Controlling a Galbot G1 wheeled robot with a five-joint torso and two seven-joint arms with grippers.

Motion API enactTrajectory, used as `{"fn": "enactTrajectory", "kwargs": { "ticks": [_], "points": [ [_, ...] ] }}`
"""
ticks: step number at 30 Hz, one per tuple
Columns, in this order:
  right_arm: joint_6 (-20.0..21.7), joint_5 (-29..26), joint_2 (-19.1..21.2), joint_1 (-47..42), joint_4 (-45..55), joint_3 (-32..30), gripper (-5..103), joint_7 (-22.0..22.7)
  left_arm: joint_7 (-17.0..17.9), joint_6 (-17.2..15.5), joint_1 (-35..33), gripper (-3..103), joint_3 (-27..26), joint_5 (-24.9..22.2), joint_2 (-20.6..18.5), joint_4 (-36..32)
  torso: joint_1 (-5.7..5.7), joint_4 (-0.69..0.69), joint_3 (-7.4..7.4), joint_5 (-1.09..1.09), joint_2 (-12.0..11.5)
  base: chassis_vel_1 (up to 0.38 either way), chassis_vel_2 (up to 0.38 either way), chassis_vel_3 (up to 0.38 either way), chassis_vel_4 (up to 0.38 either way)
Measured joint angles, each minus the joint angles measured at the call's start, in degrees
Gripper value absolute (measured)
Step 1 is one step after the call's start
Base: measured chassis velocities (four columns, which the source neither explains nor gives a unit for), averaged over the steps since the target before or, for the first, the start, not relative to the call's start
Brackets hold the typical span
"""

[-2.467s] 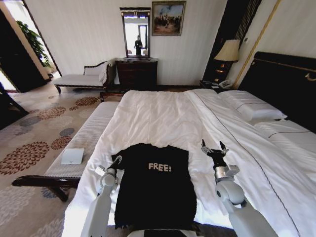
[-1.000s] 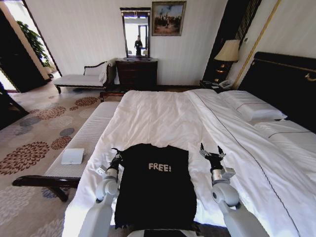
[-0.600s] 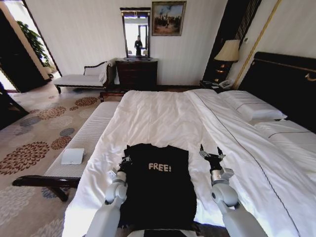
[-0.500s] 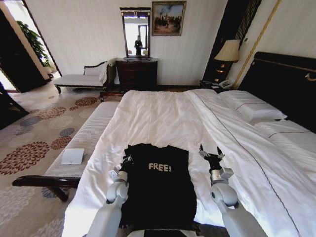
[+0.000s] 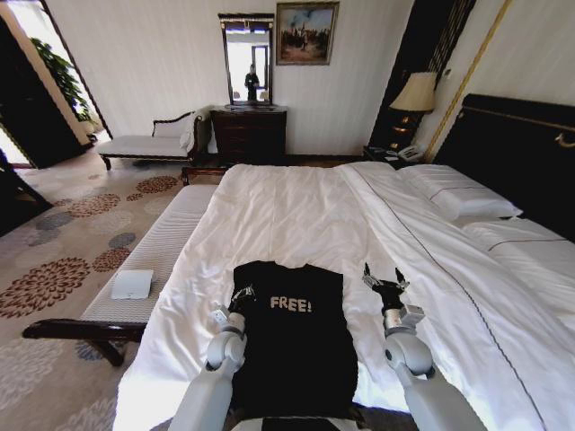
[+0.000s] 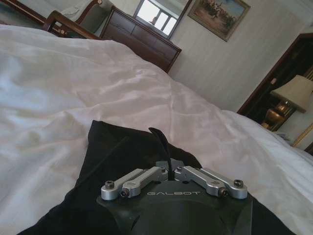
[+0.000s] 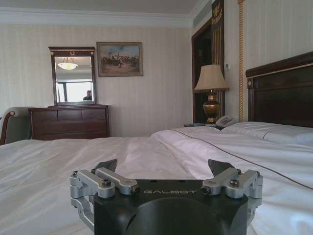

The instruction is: Fold the clothes on the bed.

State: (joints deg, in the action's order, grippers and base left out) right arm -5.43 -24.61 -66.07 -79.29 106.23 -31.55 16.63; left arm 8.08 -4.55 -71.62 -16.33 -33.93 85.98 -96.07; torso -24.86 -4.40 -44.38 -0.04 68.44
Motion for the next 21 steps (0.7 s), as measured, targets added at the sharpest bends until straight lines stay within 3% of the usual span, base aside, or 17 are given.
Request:
{"fn": "enactTrajectory", "kwargs": {
  "ticks": [3, 5, 7, 11, 13, 15, 16, 20, 21],
  "points": [
    [-0.2, 0.0, 0.0, -0.3, 0.1, -0.1, 100, 0.0, 1.1, 0.1, -0.8, 0, 0.3, 1.5, 0.0, -0.4, 0.00, 0.00, 0.00, 0.00, 0.0, 0.000, 0.000, 0.000, 0.000],
    [-0.5, 0.0, -0.1, -0.5, 0.1, -0.2, 100, 0.0, 1.2, -0.7, -1.7, 11, 0.2, 0.6, 0.0, -1.7, 0.00, 0.00, 0.00, 0.00, 0.0, 0.000, 0.000, 0.000, 0.000],
    [-0.5, 0.0, -0.1, -0.5, 0.1, -0.2, 100, 0.0, 1.2, -0.7, -1.7, 11, 0.2, 0.6, 0.0, -1.7, 0.00, 0.00, 0.00, 0.00, 0.0, 0.000, 0.000, 0.000, 0.000],
    [-0.6, 0.2, -0.6, -0.6, 0.2, -0.2, 100, 0.0, -0.1, -4.5, -5.3, 32, -1.2, -6.5, -1.2, -8.6, 0.00, 0.00, 0.00, 0.00, 0.0, 0.000, 0.000, 0.000, 0.000],
    [-0.6, 0.2, -0.7, -0.6, 0.2, -0.1, 100, 0.0, -0.4, -4.8, -5.7, 32, -1.7, -7.5, -1.3, -9.4, 0.00, 0.01, 0.00, 0.00, 0.0, 0.000, 0.000, 0.000, 0.000],
    [-0.6, 0.5, -1.1, -0.6, 0.2, 0.0, 100, -0.1, -0.7, -5.2, -6.0, 43, -3.4, -10.0, -1.5, -10.4, 0.00, 0.00, 0.00, 0.00, 0.0, 0.000, 0.000, 0.000, 0.000],
    [-0.6, 0.5, -1.1, -0.6, 0.2, 0.0, 100, -0.1, -0.7, -5.2, -6.0, 43, -3.4, -10.0, -1.5, -10.4, 0.00, 0.00, 0.00, 0.00, 0.0, 0.000, 0.000, 0.000, 0.000],
    [-0.7, 0.8, -1.6, -0.7, 0.3, 0.2, 100, -0.1, 2.4, -5.4, -4.2, 65, -6.3, -14.2, -0.6, -9.1, 0.00, 0.01, 0.00, 0.00, 0.0, 0.000, 0.000, 0.000, 0.000],
    [-0.7, 0.8, -1.6, -0.7, 0.3, 0.2, 100, -0.1, 2.4, -5.4, -4.2, 65, -6.3, -14.2, -0.6, -9.1, 0.00, 0.01, 0.00, 0.00, 0.0, 0.000, 0.000, 0.000, 0.000]
  ]
}}
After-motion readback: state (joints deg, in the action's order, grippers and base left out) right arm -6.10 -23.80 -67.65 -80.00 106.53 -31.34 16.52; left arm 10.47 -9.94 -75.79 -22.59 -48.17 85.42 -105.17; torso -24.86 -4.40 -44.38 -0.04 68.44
